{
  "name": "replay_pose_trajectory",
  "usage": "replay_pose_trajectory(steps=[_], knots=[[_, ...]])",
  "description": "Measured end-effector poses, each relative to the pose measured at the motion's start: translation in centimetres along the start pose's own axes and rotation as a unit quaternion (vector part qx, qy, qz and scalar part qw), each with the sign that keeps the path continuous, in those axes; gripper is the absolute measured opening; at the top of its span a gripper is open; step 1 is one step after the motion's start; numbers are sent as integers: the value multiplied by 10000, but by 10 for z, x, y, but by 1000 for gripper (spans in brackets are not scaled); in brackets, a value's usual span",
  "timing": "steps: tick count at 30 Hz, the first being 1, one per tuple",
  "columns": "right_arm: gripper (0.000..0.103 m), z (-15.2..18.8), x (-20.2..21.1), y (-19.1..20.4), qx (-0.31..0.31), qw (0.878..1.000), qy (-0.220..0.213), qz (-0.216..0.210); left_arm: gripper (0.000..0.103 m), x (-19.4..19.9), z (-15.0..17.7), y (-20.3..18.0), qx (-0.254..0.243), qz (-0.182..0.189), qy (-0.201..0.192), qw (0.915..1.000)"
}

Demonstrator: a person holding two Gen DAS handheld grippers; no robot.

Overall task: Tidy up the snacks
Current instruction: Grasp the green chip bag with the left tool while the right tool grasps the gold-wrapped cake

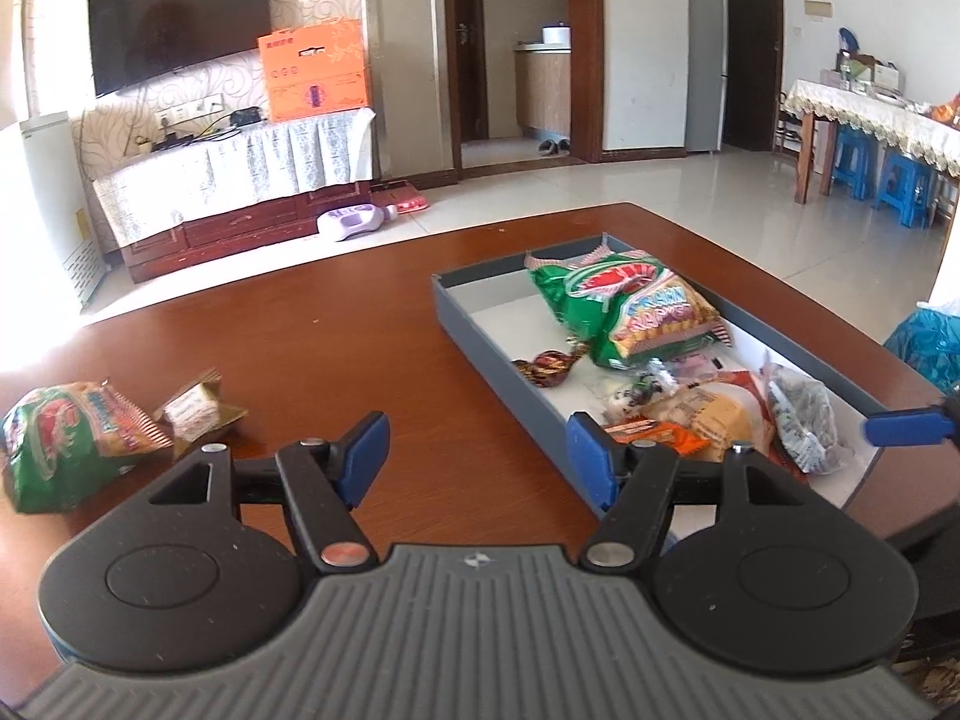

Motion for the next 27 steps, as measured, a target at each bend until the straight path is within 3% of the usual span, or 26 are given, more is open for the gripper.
replay_pose_trajectory(steps=[3, 6, 8, 16, 24, 27], knots=[[103, 2, 22, -1, -105, 9987, -485, 109, 71, 12, 3, 8, 84, -61, -7, 9999], [103, -2, 53, 4, -197, 9917, -1263, -113, 73, 25, 4, 18, 169, -160, -87, 9997], [103, -3, 63, 10, -223, 9876, -1509, -370, 77, 34, 6, 29, 251, -283, -145, 9992], [103, -6, 53, 55, 256, 9873, -1296, -883, 87, 56, 23, 102, 659, -1072, -131, 9920], [103, -7, 43, 89, 224, 9858, -1033, -1302, 96, 64, 42, 197, 1396, -2011, -8, 9696], [103, -5, 43, 107, 416, 9844, -1019, -1373, 97, 57, 48, 223, 1608, -2151, 79, 9632]])
Point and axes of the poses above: each gripper's, at about its wrist camera, not at the fingertips, and x roughly against the way its jaws point, y to its left, z to its underside, the point moved 3 cm from there along -x, roughly the way its jaws point, and after that the axes turned 6 degrees about -x, right-handed, at the moved point
